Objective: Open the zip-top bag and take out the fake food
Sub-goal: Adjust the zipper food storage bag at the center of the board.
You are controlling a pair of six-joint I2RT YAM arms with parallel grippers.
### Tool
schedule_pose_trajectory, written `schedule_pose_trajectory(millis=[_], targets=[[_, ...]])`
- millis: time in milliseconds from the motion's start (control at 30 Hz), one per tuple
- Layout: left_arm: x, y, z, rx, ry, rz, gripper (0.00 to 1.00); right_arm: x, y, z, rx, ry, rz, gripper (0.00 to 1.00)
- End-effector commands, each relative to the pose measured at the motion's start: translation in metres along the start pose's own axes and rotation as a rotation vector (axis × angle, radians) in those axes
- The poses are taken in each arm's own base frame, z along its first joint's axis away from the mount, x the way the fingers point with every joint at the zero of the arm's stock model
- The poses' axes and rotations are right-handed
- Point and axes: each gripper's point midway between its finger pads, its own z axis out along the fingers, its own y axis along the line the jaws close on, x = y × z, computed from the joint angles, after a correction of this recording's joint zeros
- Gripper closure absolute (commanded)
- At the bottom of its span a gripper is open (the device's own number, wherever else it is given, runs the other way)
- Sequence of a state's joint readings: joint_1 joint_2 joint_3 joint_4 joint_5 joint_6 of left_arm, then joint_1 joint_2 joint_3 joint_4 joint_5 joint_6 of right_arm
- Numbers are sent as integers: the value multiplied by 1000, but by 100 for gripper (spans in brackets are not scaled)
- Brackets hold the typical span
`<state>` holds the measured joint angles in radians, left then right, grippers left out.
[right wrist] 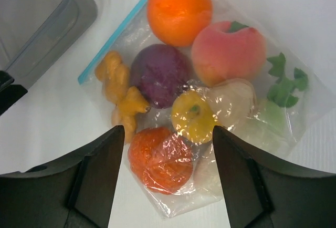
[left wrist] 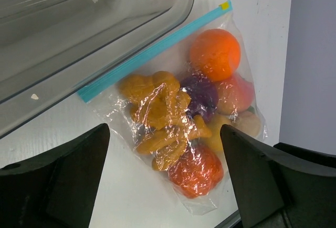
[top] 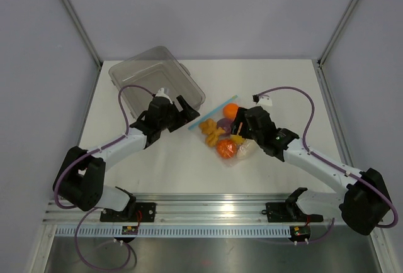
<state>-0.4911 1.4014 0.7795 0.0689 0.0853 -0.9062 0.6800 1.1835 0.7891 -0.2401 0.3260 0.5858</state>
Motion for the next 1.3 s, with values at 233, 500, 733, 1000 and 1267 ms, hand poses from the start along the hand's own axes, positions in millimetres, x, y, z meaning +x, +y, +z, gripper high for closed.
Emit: schedule_pose_trajectory(millis=[233, 500, 733, 1000, 1267], targets=[[-33, -25, -17, 47, -123, 87, 8, 5, -32, -28, 196, -11, 359, 21], [-37, -27, -24, 53, -141, 106, 6, 38, -38, -15, 219, 78, 354, 17], [-36, -32, -27, 79, -139, 120, 5, 60, -34, 15, 258, 161, 288, 16], [-39, -32, -30, 75, -150, 129, 5, 60, -28, 23, 228, 180, 227, 57], [-39, -33, -32, 77, -152, 145, 5, 48, -21, 16, 167, 176, 121, 100]])
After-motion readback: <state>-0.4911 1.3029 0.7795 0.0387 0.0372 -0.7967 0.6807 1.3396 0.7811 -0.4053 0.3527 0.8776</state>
